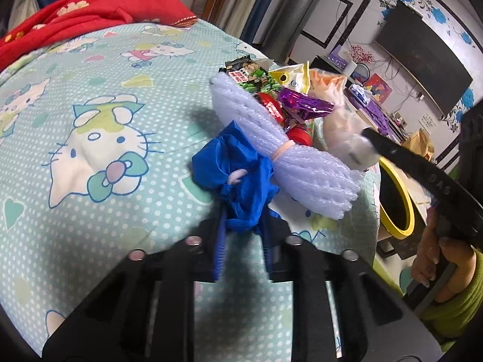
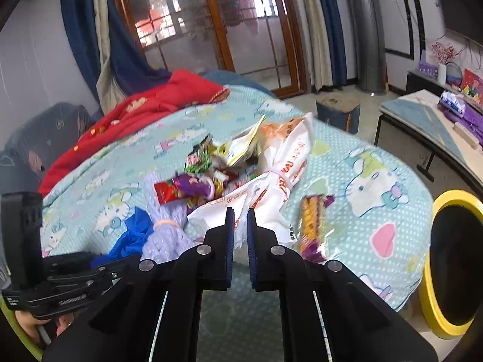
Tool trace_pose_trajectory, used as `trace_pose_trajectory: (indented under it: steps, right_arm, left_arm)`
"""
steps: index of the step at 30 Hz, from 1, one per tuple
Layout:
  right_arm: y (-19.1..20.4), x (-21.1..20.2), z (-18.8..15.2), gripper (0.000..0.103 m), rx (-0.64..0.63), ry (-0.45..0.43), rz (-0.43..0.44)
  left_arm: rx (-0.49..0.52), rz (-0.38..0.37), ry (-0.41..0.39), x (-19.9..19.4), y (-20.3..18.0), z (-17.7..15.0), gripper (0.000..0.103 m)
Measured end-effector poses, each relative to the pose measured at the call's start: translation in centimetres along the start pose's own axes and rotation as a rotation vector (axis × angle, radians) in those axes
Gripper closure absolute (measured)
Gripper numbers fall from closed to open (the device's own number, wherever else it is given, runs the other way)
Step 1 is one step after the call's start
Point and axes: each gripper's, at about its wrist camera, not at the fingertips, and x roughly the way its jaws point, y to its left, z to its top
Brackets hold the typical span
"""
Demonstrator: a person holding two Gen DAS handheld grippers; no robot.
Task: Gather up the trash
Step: 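Grasp the blue plastic bag with the left tool while the right tool grasps the white snack bag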
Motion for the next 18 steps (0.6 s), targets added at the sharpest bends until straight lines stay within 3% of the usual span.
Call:
trace_pose_trajectory:
  steps: [9, 18]
  right_arm:
    - [0.4, -4.7, 1.3, 0.098, -0.023, -0.176, -0.002]
    - [0.3, -8.1, 2.6, 0.098, -0.030, -0.279, -0.005]
  left_arm:
    - [-0.016, 0.001, -0.066, -2.1, 0.4, 0.5, 0.098]
    - [0.004, 0.036, -0.161, -5.3, -0.7, 2.3, 0.099]
